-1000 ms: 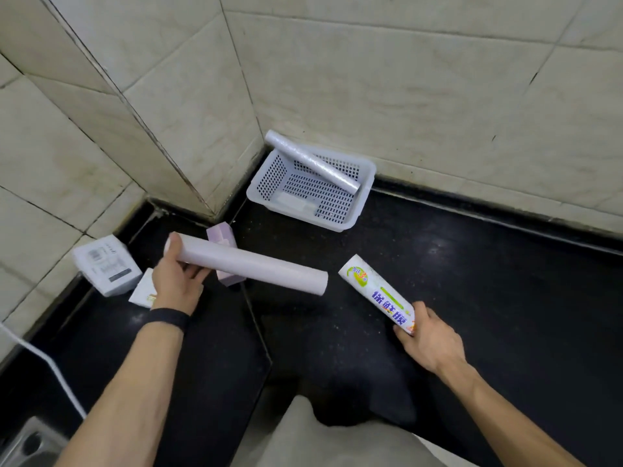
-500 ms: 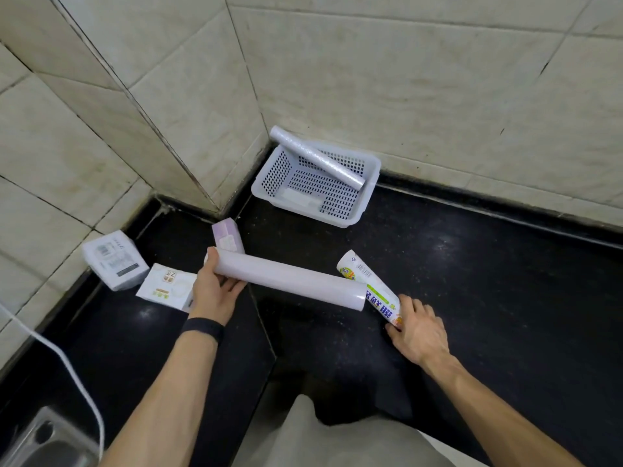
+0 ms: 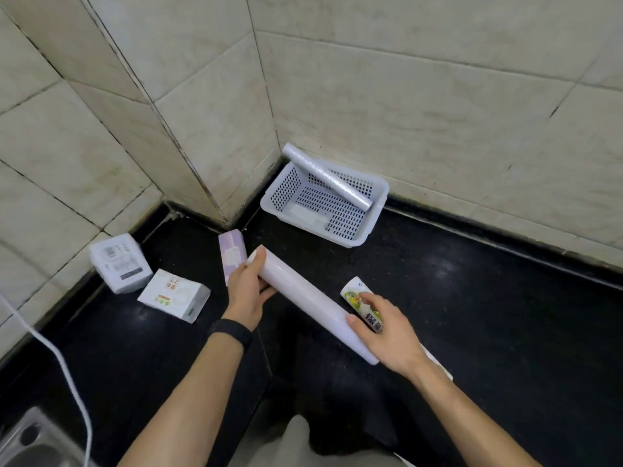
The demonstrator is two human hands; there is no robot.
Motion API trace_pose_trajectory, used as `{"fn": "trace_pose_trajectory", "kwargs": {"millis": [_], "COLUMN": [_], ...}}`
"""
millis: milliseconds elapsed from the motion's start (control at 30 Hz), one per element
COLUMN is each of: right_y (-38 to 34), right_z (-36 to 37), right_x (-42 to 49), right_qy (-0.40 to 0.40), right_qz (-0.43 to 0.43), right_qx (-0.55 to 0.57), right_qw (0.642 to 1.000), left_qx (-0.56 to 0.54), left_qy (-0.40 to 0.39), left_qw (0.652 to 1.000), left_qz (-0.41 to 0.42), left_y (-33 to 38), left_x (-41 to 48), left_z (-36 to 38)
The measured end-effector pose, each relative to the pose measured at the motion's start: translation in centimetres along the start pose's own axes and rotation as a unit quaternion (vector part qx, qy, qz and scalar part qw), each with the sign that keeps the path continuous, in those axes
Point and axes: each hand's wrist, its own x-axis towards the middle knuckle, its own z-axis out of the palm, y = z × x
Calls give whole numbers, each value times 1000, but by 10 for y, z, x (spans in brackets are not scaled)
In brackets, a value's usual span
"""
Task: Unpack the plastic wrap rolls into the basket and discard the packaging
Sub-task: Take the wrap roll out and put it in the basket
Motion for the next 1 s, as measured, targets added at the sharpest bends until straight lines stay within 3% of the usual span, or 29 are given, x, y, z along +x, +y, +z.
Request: {"fn": "trace_pose_trajectory", "kwargs": {"millis": [200, 367, 467, 567, 700, 833, 900, 1000], "right_y": [-58, -84, -101, -115, -132, -134, -126, -107], "right_z": [0, -15, -26, -41, -54, -41, -26, -1], "right_x": [32, 74, 106, 145, 212, 271, 294, 319], "right_qy": [-10, -1, 18, 49, 71, 88, 78, 55], "right_qz": [-96, -90, -79, -73, -60, -50, -36, -15], "right_qx": [-64, -148, -132, -139, -130, -117, -124, -147], "right_qw": [993, 985, 988, 986, 987, 988, 989, 988], "left_qx": [-6, 7, 23, 121, 387, 625, 674, 696], "left_qy": [-56, -116, -159, -186, -120, -103, -110, -109], "left_qw": [998, 991, 983, 965, 888, 736, 688, 661], "left_qz": [29, 71, 86, 139, 218, 239, 248, 260], "left_y": [24, 58, 78, 96, 91, 63, 48, 28], "left_x": [2, 26, 55, 93, 150, 206, 226, 243], "left_z": [35, 51, 65, 71, 65, 60, 59, 56]}}
